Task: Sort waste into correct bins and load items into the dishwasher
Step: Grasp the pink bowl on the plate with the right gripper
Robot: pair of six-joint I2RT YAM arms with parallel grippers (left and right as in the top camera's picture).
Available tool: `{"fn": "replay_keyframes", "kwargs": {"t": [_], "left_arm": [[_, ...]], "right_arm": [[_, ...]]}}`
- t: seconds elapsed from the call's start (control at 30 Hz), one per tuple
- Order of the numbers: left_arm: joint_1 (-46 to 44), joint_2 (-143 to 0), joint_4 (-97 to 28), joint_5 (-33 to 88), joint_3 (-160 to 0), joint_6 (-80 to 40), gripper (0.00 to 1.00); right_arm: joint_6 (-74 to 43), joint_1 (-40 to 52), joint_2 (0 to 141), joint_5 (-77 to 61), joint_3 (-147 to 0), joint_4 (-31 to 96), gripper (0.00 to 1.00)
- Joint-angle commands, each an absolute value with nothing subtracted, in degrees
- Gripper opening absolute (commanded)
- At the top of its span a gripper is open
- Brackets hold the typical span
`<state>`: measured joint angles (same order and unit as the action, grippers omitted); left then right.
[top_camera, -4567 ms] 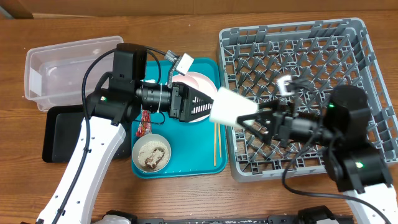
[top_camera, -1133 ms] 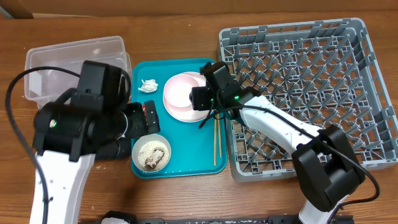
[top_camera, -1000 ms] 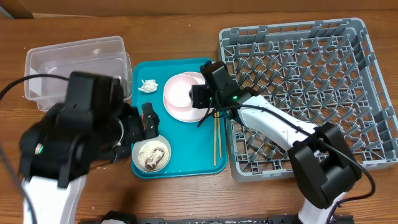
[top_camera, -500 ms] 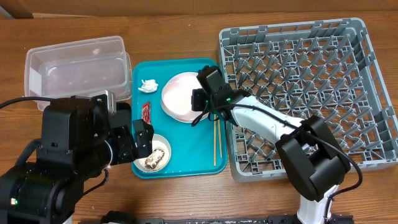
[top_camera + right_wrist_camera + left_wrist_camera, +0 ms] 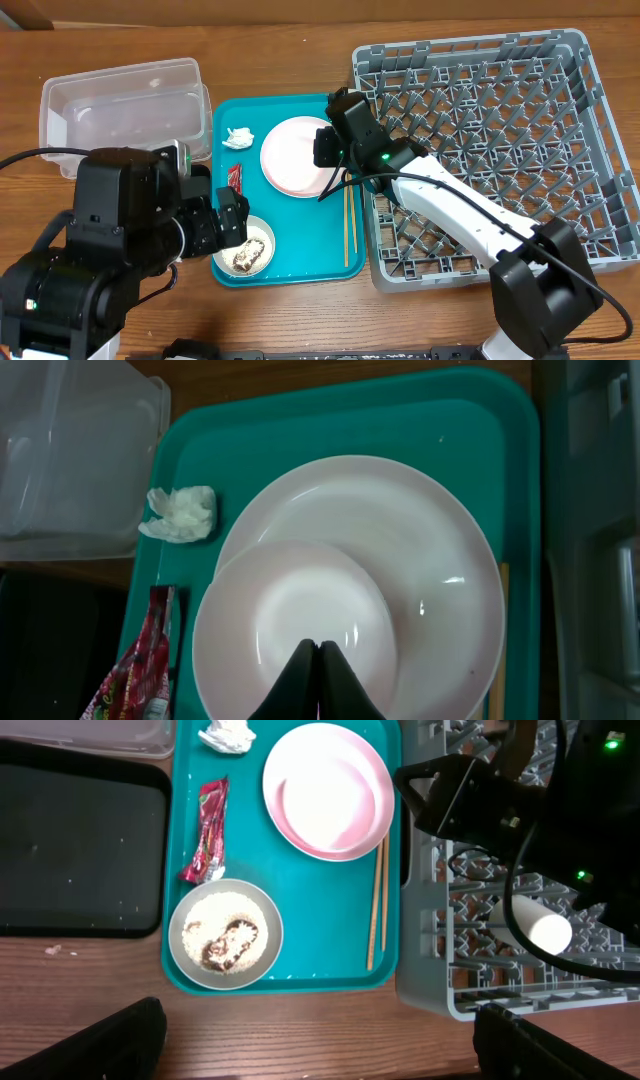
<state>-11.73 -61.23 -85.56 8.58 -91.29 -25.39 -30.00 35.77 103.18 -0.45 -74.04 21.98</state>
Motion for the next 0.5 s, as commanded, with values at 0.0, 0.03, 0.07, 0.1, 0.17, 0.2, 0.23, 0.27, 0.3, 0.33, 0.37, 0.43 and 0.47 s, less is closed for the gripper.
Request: {"fn": "replay_keyframes", "kwargs": {"t": [0.0,0.03,0.07,0.1,0.17,0.2,0.23,0.27,0.3,0.33,0.37,0.43,0.47], "left_arm": [[-11.64,-61.84,-85.49,8.4,-91.98,-25.76,1.0],[-11.64,-62.04,-85.47,8.4,-91.98,-25.76,1.0],[-11.64,-62.15,-85.49,8.4,-91.98,-25.76,1.0],[-11.64,-62.26,-85.47,8.4,-91.98,-25.76,1.0],[-11.64,-62.57,-85.47,8.4,-91.98,-25.76,1.0],[-11.64,-62.78,-85.49,8.4,-91.98,-25.76,1.0],[-11.64,-62.96,-85.47,8.4,-91.98,-25.76,1.0],[-11.64,-63.16,-85.49,8.4,-91.98,-25.76,1.0],[-11.64,-63.31,-85.47,8.4,-91.98,-25.76,1.0],[-11.64,-63.51,-85.52,8.4,-91.98,-25.76,1.0],[-11.64,-63.66,-85.45,8.4,-91.98,-25.76,1.0],[-11.64,-64.03,-85.47,8.4,-91.98,-25.76,1.0],[-11.64,-64.16,-85.47,8.4,-91.98,-25.76,1.0]], "right_arm": [[-29.85,36.38,103.07,0.6,-75.0,21.98,0.04],[-29.85,36.62,103.63,0.62,-75.0,21.96,0.29],[-29.85,36.77,104.31,0.62,-74.98,21.85,0.51],[-29.85,36.93,105.12,0.69,-74.98,21.74,0.53],[-29.91,36.95,107.28,1.37,-74.98,21.32,0.57],[-30.09,36.95,108.68,1.65,-74.98,20.71,0.57],[-30.11,36.95,110.02,1.56,-74.98,19.73,0.57],[-30.26,36.95,110.96,1.37,-74.98,18.98,0.57],[-30.87,36.95,111.92,1.26,-74.98,18.46,0.57],[-31.73,36.95,112.53,1.26,-74.98,18.33,0.57],[-32.38,36.95,113.21,1.23,-74.98,18.35,0.55],[-33.15,37.08,114.41,1.15,-74.98,18.59,0.49],[-33.12,37.15,115.0,0.89,-74.98,18.57,0.44]]}}
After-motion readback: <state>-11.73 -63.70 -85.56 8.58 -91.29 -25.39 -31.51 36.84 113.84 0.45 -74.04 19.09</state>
